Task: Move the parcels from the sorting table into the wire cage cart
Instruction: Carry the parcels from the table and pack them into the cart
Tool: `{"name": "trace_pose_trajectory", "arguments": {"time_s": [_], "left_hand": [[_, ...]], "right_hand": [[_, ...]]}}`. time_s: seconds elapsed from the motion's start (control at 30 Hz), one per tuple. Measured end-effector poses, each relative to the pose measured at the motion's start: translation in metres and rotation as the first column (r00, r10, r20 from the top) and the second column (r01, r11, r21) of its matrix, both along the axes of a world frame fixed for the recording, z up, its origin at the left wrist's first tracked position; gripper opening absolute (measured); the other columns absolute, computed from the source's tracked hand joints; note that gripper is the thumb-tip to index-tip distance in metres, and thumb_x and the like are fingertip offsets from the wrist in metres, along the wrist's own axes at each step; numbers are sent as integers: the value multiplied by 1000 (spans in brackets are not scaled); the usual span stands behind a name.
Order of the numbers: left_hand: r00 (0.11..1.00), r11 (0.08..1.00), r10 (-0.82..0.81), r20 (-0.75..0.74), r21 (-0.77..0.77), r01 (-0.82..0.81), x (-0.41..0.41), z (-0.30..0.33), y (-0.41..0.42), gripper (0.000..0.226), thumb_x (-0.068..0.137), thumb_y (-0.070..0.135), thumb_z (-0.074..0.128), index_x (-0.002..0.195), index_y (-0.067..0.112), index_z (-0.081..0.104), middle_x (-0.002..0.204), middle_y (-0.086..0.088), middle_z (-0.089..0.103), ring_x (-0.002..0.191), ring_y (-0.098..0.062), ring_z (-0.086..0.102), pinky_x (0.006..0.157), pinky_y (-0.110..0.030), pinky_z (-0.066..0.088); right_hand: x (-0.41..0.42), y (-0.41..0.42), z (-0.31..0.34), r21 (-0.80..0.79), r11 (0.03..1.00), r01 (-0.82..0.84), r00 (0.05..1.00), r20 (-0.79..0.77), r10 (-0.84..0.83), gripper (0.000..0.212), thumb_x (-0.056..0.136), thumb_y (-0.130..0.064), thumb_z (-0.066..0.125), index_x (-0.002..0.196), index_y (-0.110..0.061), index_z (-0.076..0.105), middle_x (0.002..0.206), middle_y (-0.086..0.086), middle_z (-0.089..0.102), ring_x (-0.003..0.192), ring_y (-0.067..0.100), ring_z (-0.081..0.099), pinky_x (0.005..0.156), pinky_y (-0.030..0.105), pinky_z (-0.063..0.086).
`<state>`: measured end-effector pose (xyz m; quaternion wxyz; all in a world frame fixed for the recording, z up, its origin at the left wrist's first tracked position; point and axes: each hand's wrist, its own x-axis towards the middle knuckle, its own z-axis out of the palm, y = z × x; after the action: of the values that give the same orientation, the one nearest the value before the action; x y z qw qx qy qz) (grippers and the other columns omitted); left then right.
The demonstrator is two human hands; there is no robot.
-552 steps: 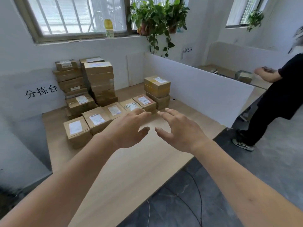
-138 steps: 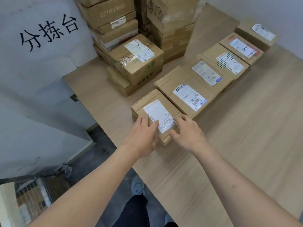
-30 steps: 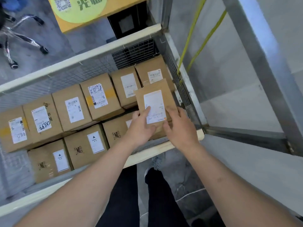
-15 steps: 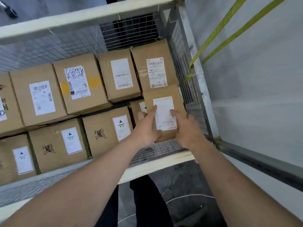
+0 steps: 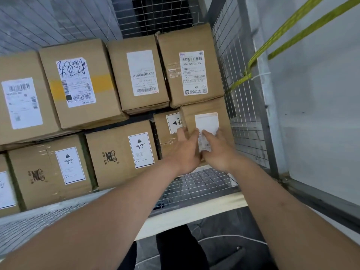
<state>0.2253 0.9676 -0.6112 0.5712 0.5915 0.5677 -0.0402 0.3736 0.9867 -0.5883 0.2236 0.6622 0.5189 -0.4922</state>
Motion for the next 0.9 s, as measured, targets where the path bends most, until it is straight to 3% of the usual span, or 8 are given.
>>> {"name": "trace_pose_trajectory", "arguments": {"time_s": [0.1,0.13,0.2,0.37,0.43,0.53,0.7,0.9], "left_hand": [[971,978,-178,-159,84,193,-1,-1,5,90,95,15,65,165,15,9,164,-8,-25,157,-41,-5,120,-48,34],[940,950,-256,-227,119,288,-3,0,7,91,94,13,65,165,13,7,165,-7,-28,156,-40,-18,120,-52,34],[875,885,-369,-314,167,434,-8,2,11,89,95,7,61,165,11,5,168,-10,-24,154,-38,-25,124,-52,28],[794,808,-475,-379,170,564,-26,10,26,81,98,8,55,165,14,9,172,-11,-4,158,-39,-3,127,-50,16],[775,790,-482,-410,179,586,-35,20,30,75,98,12,56,163,14,17,172,-11,6,157,-42,8,125,-51,23],[778,789,-464,-424,202,580,-51,49,34,65,96,18,58,156,13,33,165,-12,23,149,-44,26,117,-52,36],[802,752,-434,-411,326,574,-79,120,28,42,97,18,50,138,13,50,140,-12,48,123,-36,49,99,-46,46],[788,688,-404,-464,414,597,-99,227,11,48,103,30,48,149,15,44,151,-8,45,136,-30,45,109,-46,43]], "right_hand": [[-8,6,0,-12,1000,16,1000,-9,-16,78,103,-20,52,166,-32,8,171,4,-22,159,31,11,122,39,22],[-10,6,0,-10,1000,12,1000,-4,-12,76,104,-20,51,166,-30,8,171,4,-23,159,31,8,123,40,20],[-11,7,2,-7,1000,-13,1000,20,13,74,105,-18,48,166,-28,9,172,6,-20,159,31,8,124,40,19],[-21,7,22,95,995,-31,999,13,30,55,106,-17,44,159,-13,31,168,15,16,148,35,33,117,41,34],[-27,6,35,146,987,-70,997,28,67,52,107,-22,42,157,-12,34,165,16,26,146,35,37,116,43,36],[-36,0,59,260,960,-106,994,36,101,52,102,-15,48,154,-13,41,151,12,45,134,33,50,108,48,46],[-52,-17,125,426,903,-58,997,-28,77,47,102,-12,51,148,-15,51,138,10,55,125,30,55,98,41,49],[-65,-45,220,556,830,-42,996,-37,75,42,103,-25,50,144,-16,56,138,5,59,122,28,58,95,45,52]]}}
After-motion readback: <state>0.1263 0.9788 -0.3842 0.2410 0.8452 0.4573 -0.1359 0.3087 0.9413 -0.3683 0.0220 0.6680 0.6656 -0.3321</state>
